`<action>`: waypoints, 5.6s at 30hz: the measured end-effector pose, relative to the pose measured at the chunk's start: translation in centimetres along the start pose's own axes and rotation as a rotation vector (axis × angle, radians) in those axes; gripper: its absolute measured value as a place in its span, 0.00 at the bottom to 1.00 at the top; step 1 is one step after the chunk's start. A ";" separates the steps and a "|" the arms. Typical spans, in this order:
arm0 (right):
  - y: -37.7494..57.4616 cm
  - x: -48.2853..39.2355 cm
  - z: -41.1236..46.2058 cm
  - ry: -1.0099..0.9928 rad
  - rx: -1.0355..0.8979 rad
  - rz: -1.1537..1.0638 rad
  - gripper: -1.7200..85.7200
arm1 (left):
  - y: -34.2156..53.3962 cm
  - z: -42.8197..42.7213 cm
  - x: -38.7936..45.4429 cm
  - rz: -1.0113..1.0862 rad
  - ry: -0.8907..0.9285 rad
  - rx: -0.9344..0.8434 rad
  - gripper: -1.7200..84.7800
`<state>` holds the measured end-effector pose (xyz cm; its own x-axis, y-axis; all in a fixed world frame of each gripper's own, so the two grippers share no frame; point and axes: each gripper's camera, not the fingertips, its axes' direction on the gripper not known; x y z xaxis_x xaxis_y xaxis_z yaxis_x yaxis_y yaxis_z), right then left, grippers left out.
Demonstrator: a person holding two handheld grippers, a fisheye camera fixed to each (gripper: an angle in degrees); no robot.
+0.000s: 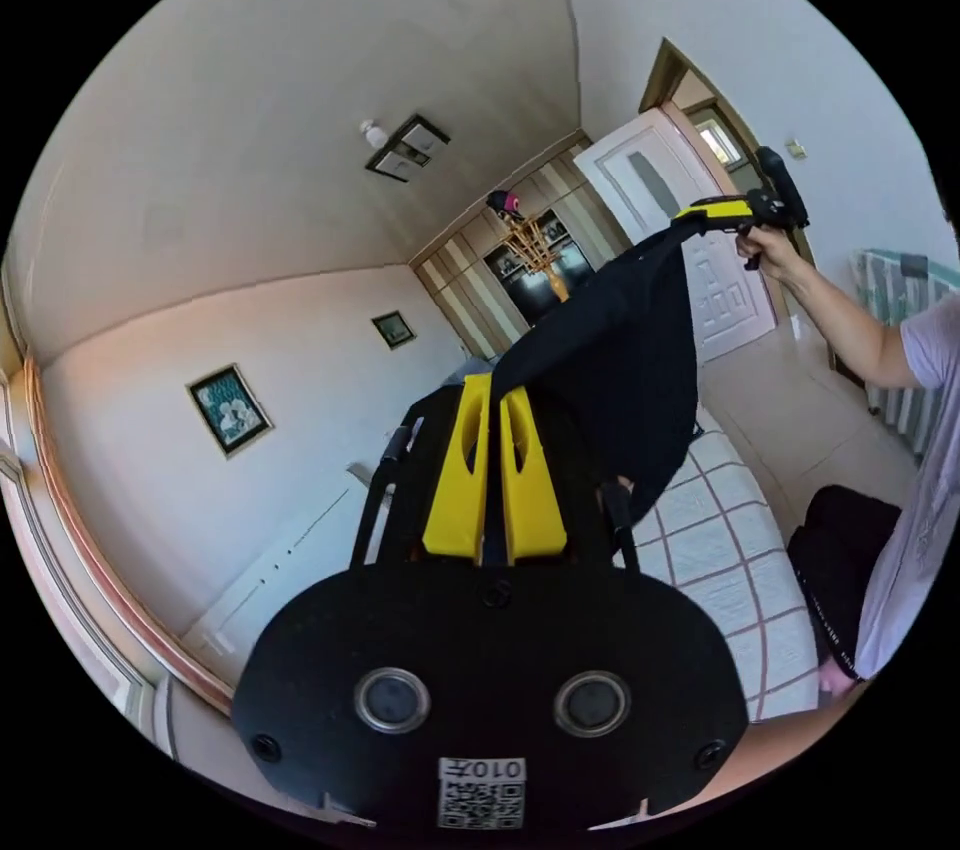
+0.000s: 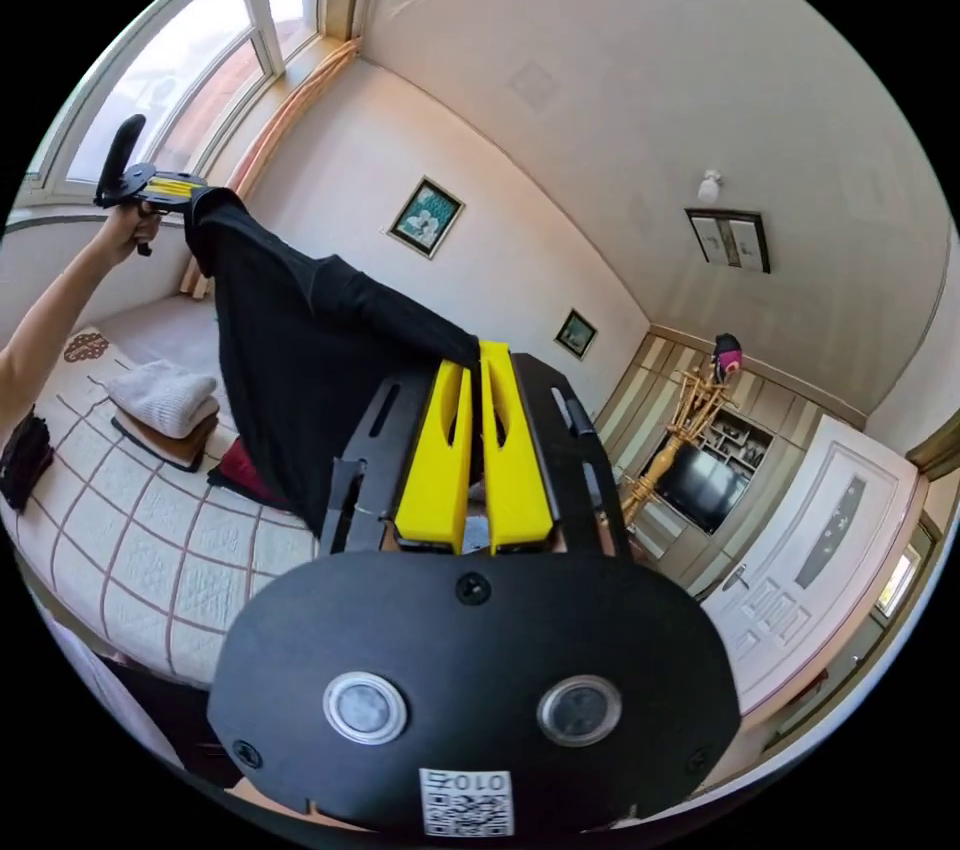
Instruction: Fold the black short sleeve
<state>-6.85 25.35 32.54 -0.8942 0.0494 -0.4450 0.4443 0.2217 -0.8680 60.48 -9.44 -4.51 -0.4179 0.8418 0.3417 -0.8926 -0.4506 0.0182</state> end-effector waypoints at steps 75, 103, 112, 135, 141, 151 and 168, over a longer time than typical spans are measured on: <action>25.5 -10.0 15.4 -1.033 -0.632 -0.079 0.05 | 67.9 -1.5 35.2 -0.899 0.482 -0.866 0.09; 30.9 -21.3 10.8 -0.808 -0.853 -0.207 0.16 | 49.2 -18.6 53.4 0.033 0.399 -0.856 0.13; 31.3 -29.2 10.4 -0.735 -0.866 -0.406 0.16 | 44.0 -17.5 61.6 0.310 0.476 -0.827 0.14; 30.2 -25.3 13.4 -0.790 -0.870 -0.324 0.06 | 36.2 -12.1 65.2 0.389 0.708 -0.919 0.02; 31.7 -24.9 15.5 -0.868 -0.922 -0.360 0.06 | 35.9 -11.3 65.8 0.403 0.738 -0.969 0.02; 36.1 -22.2 19.8 -0.974 -0.976 -0.248 0.09 | 37.7 -8.4 66.6 0.381 0.746 -1.021 0.04; 57.8 9.0 37.1 -0.829 -1.087 1.168 0.22 | 37.7 -4.5 59.1 -0.078 0.946 -0.766 0.02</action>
<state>12.88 2.44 -29.84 0.2323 0.2583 -0.9377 0.2227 0.9244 0.3098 1.35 24.65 12.12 -0.0319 0.8869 -0.4608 -0.6560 -0.3664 -0.6598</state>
